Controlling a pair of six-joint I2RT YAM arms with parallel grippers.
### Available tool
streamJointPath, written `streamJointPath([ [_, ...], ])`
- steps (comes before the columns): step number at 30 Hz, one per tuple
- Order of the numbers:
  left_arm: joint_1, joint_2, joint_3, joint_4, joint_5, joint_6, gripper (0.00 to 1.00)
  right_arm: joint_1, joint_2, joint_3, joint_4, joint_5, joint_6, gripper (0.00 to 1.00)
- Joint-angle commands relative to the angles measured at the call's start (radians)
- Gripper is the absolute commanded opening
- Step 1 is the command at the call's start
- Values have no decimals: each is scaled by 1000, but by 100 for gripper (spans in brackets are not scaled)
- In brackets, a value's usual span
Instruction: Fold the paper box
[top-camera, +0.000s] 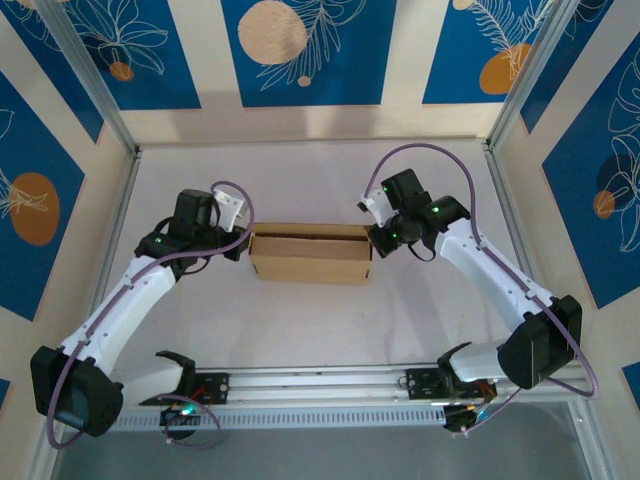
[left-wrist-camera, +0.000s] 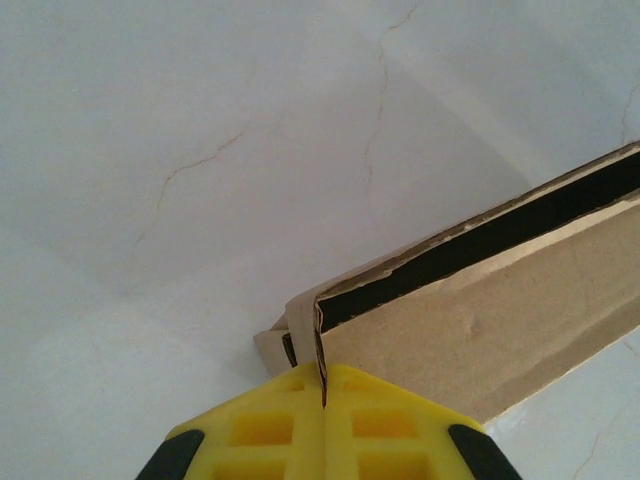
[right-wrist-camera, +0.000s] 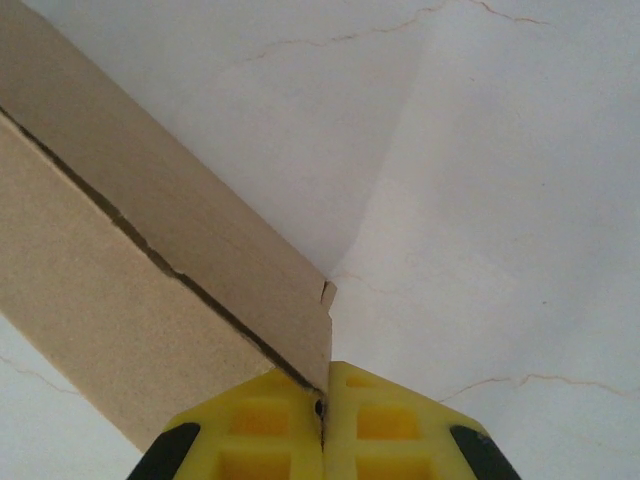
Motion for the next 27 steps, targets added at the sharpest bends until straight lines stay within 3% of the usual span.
streamJointPath([
  [1,-11,-12,-17,48,106,-39,0,31,16,50,20,-41,96,0],
  [15,-22,-62,-66,99,76,-121,0,71,62,116,-39,75,371,0],
  [27,-39,-80,-68,110,64,-166,0,64,25,78,34,-6,538,0],
])
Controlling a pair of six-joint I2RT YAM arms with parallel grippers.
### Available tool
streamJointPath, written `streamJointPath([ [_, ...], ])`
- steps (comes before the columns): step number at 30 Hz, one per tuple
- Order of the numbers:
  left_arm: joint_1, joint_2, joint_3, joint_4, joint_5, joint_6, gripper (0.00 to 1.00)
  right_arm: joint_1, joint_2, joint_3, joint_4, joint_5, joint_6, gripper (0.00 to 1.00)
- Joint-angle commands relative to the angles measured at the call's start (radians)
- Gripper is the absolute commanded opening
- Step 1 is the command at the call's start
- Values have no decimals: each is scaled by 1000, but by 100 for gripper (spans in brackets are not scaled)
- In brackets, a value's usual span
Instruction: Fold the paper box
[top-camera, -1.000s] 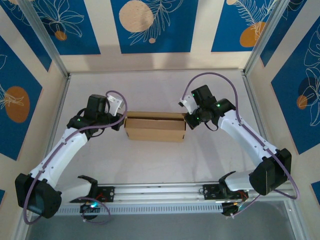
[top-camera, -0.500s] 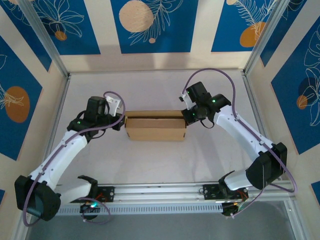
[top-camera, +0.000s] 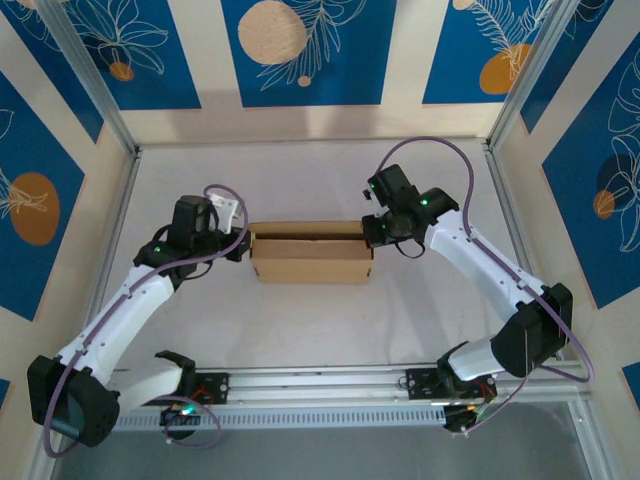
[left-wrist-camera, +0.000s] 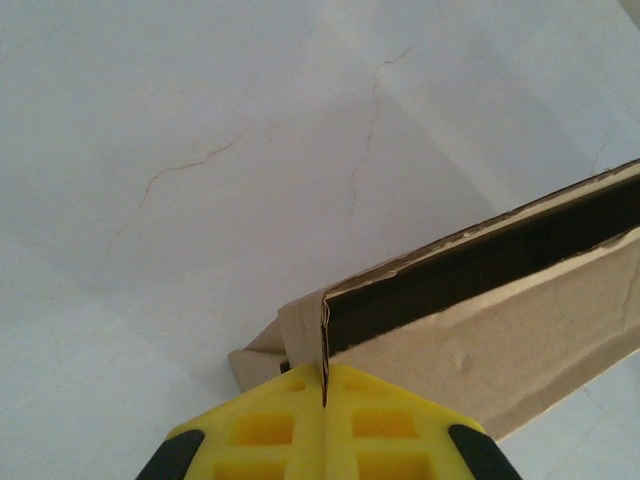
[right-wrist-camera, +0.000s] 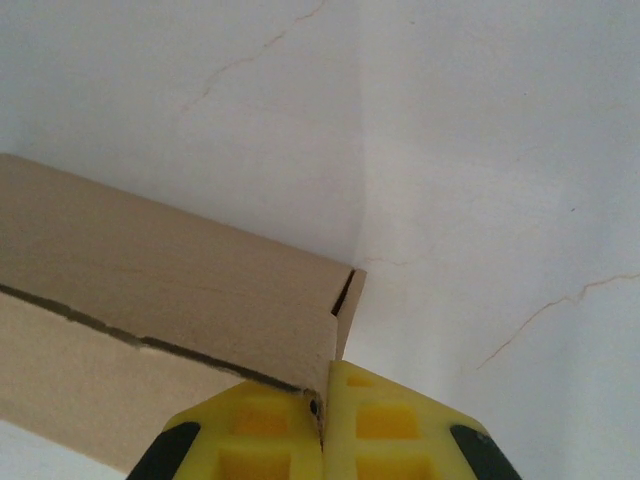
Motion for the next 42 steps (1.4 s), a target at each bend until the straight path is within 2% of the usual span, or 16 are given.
streamJointPath([
  [1,-30,-22,-7,38,65,-25,0,7,-44,-14,103,-108,111,0],
  [5,-41,-21,-16,51,58,-36,0,-29,-28,-18,113,-207,174,0],
  [24,-76,-29,-45,81,25,-60,0,-43,20,12,78,-217,281,0],
  [35,-98,-70,-98,95,21,-83,0,29,-31,-77,90,-63,228,0],
  [42,-117,-109,-144,91,-5,-79,0,66,-83,-150,147,-23,223,0],
])
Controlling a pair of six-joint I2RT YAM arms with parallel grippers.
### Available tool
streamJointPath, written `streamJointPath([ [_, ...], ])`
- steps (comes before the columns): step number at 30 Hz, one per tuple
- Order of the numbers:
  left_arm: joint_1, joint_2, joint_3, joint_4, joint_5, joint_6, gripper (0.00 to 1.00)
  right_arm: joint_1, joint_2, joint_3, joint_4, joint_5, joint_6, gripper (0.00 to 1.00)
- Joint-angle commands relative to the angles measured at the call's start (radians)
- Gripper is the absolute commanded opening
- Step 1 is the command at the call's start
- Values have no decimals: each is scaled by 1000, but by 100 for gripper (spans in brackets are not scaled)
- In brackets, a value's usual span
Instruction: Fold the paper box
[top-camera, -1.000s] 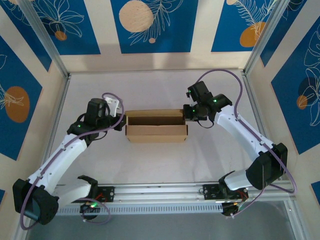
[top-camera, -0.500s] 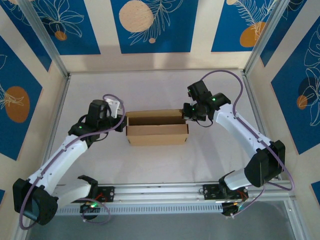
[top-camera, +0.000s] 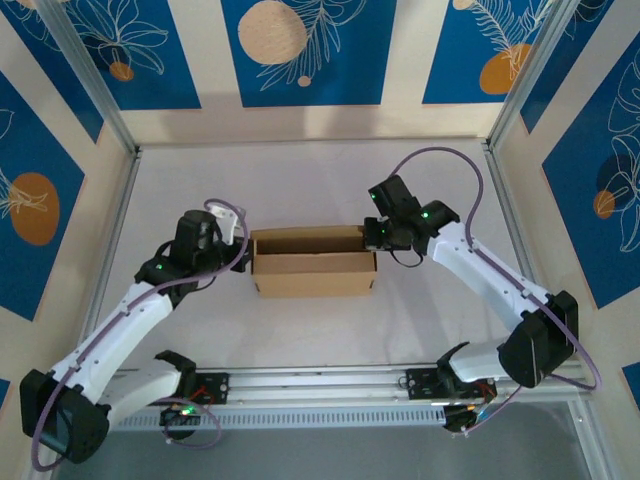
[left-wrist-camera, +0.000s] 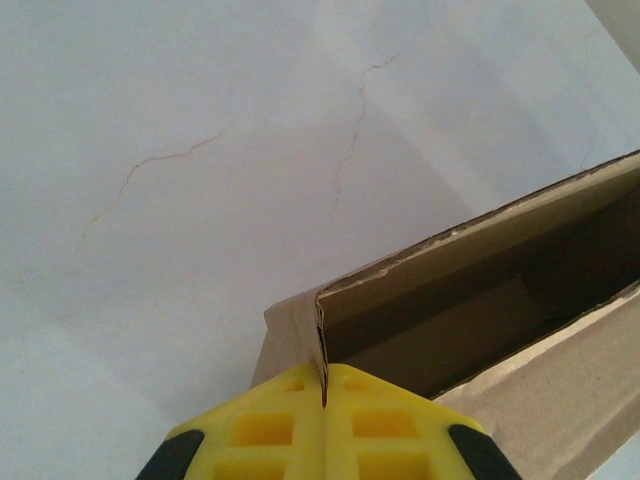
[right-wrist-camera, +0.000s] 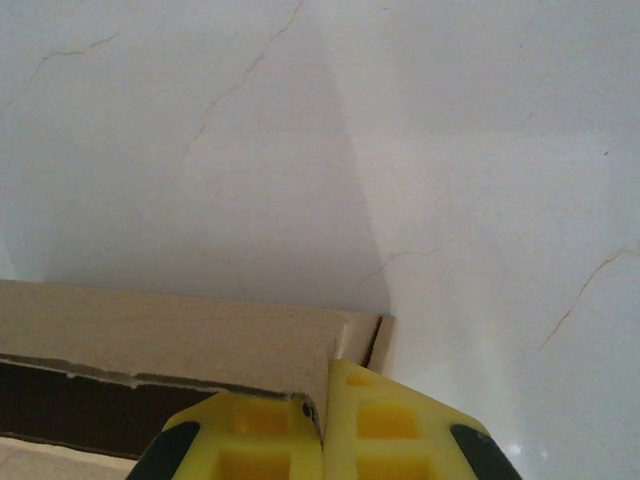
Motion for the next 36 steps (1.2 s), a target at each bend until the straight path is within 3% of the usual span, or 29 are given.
streamJointPath([
  [1,-43,-13,-28,7,58,1,0,42,-18,-29,41,-51,-14,0],
  [8,-51,-27,-44,-12,33,22,0,47,-5,-9,19,-22,-47,2],
  [14,-53,-27,-43,-11,14,44,0,52,-50,63,-19,-31,-156,58],
  [17,-54,-27,-37,-14,8,53,0,51,-75,119,-68,-28,-263,74],
  [22,-64,-24,-23,-15,-2,72,0,64,-120,181,-135,5,-443,79],
  [27,-89,-23,-21,-2,-18,83,0,79,-174,140,-89,-72,-592,77],
  [30,-105,-19,-24,5,-26,82,0,119,-214,76,3,-125,-777,84],
  [33,-119,-19,-26,11,-36,83,0,160,-205,41,63,-152,-980,98],
  [36,-125,-20,-25,16,-44,87,0,168,-141,51,50,-191,-1158,99],
])
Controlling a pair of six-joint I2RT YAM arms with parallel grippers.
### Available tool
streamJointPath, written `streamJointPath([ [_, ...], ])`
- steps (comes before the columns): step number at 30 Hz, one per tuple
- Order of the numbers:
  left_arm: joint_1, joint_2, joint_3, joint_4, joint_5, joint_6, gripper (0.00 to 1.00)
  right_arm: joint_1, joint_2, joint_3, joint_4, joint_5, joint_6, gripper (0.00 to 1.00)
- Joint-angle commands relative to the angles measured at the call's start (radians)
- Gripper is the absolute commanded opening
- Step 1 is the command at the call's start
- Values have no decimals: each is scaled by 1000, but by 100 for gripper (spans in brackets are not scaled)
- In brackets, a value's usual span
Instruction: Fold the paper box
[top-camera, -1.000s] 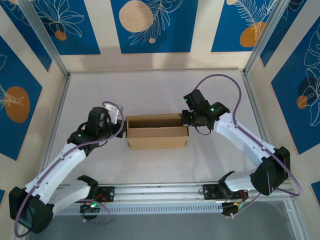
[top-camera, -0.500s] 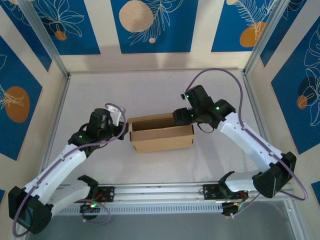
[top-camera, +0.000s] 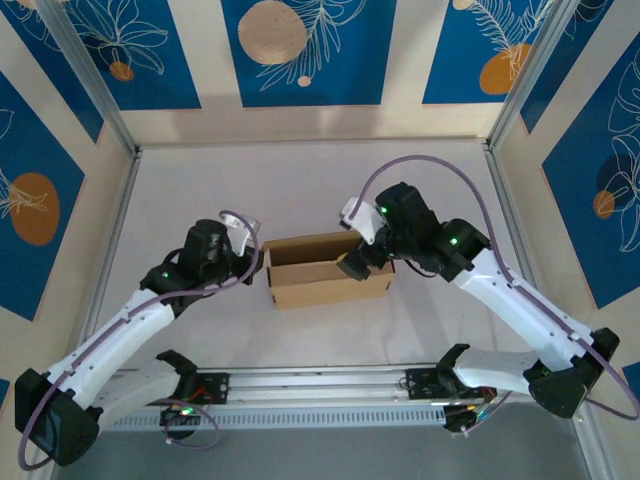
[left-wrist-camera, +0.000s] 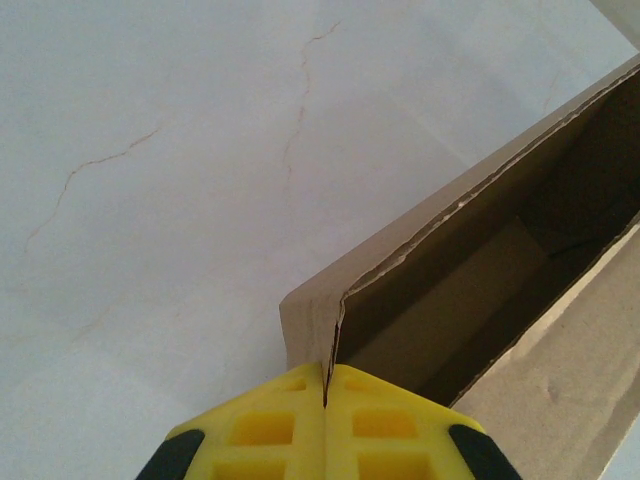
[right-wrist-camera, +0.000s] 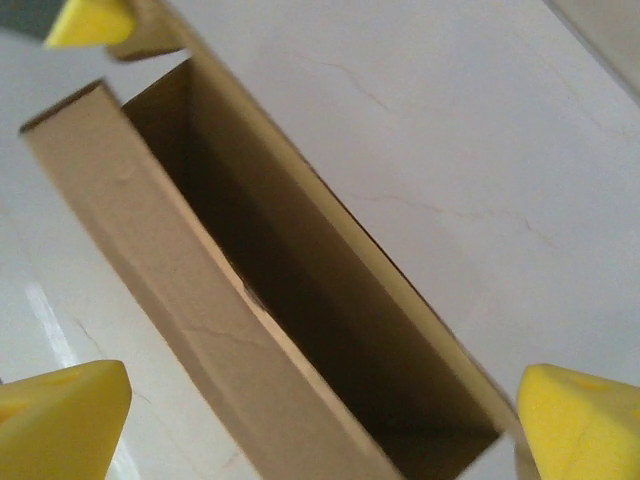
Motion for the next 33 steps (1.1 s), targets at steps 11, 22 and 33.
streamJointPath([
  [11,-19,9,0,32,-13,33,0,-44,252,93,-113,-384,-380,99],
  [22,-19,9,-2,58,-18,40,0,23,304,-5,-85,-245,-357,99],
  [33,-19,7,16,54,-32,43,0,47,219,-108,51,-111,-379,74],
])
